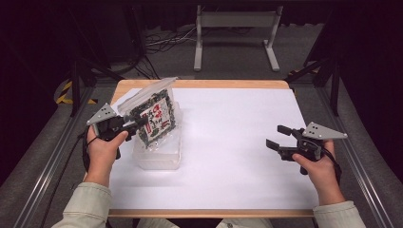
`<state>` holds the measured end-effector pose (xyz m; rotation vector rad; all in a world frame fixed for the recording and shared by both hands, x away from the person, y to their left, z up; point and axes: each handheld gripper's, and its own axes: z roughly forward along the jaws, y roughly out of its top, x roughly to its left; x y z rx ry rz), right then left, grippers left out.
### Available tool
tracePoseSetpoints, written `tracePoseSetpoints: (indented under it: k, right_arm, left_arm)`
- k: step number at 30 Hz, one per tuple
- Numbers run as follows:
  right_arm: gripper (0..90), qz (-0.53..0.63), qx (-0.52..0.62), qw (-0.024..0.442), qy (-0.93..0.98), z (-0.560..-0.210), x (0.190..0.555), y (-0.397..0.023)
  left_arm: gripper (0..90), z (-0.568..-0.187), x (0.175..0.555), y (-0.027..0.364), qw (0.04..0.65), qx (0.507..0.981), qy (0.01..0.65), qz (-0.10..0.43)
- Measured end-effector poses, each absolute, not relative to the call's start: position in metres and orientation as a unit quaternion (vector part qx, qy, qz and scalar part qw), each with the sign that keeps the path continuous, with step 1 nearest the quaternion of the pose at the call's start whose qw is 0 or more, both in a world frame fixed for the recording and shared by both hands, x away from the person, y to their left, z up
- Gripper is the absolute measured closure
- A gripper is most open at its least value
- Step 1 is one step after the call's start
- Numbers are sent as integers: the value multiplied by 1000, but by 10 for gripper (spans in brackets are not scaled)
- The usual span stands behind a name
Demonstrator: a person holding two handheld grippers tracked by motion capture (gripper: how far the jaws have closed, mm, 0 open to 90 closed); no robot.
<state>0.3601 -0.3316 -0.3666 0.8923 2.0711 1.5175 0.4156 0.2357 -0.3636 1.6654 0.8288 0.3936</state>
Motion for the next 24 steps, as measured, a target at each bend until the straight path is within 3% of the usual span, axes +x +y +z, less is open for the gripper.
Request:
tracePoseSetpoints:
  k: [4, 7, 10, 24]
  right_arm:
    - [249, 548, 320, 208, 744, -367, 360, -331]
    - [241, 548, 318, 210, 745, -367, 358, -331]
    - [231, 548, 318, 211, 744, -368, 357, -332]
    - [203, 547, 323, 221, 740, -373, 346, -345]
  left_arm:
    - [264, -360, 410, 236, 574, 710, 372, 168]
    - [144, -358, 401, 241, 579, 702, 374, 179]
    - [107, -356, 389, 244, 573, 707, 365, 197]
    - [101, -365, 335, 264, 546, 735, 343, 212]
